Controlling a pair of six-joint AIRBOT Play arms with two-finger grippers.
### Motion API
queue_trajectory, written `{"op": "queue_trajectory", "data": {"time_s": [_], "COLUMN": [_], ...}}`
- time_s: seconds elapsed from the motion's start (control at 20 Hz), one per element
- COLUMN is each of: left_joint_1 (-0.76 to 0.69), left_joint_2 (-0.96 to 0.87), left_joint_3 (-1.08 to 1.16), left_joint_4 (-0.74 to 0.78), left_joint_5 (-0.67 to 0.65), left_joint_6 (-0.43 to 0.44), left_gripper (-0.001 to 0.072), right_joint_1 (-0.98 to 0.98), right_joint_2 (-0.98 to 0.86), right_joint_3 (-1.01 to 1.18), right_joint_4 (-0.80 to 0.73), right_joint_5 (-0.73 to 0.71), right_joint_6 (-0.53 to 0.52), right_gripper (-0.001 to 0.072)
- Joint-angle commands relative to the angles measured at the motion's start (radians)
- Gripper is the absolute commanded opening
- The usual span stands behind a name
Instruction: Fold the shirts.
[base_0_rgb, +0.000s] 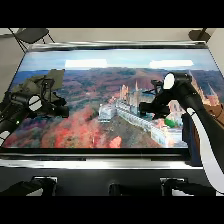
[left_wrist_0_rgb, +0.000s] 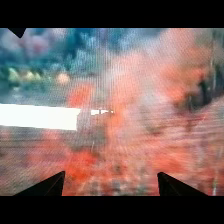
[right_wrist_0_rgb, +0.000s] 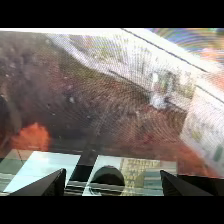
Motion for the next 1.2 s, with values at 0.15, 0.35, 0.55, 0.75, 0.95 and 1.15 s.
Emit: {"op": "queue_trajectory", "data": {"time_s": [0.15, 0.35, 0.55, 0.75, 0.95, 1.15], "left_joint_1": [0.000, 0.000, 0.000, 0.000, -0.002, -0.005], "left_joint_2": [0.001, 0.001, 0.001, 0.001, 0.001, -0.007], "left_joint_3": [0.000, 0.000, 0.000, 0.000, 0.000, 0.000], "left_joint_4": [0.000, 0.000, 0.000, -0.005, -0.034, -0.034], "left_joint_5": [0.000, 0.000, 0.000, 0.006, 0.182, 0.348], "left_joint_6": [0.000, 0.000, 0.000, -0.024, -0.108, -0.108], "left_gripper": [0.0717, 0.0717, 0.0717, 0.0717, 0.0718, 0.0717], "right_joint_1": [0.000, 0.000, 0.000, 0.000, 0.000, 0.000], "right_joint_2": [0.000, 0.000, 0.000, 0.000, 0.000, 0.000], "right_joint_3": [0.000, 0.000, 0.000, 0.000, 0.000, 0.000], "right_joint_4": [0.000, 0.000, 0.000, 0.000, 0.000, -0.001], "right_joint_5": [0.000, 0.000, 0.000, 0.000, -0.021, -0.071], "right_joint_6": [0.000, 0.000, 0.000, 0.000, 0.000, 0.000], "right_gripper": [0.0676, 0.0676, 0.0676, 0.0676, 0.0675, 0.0677]}}
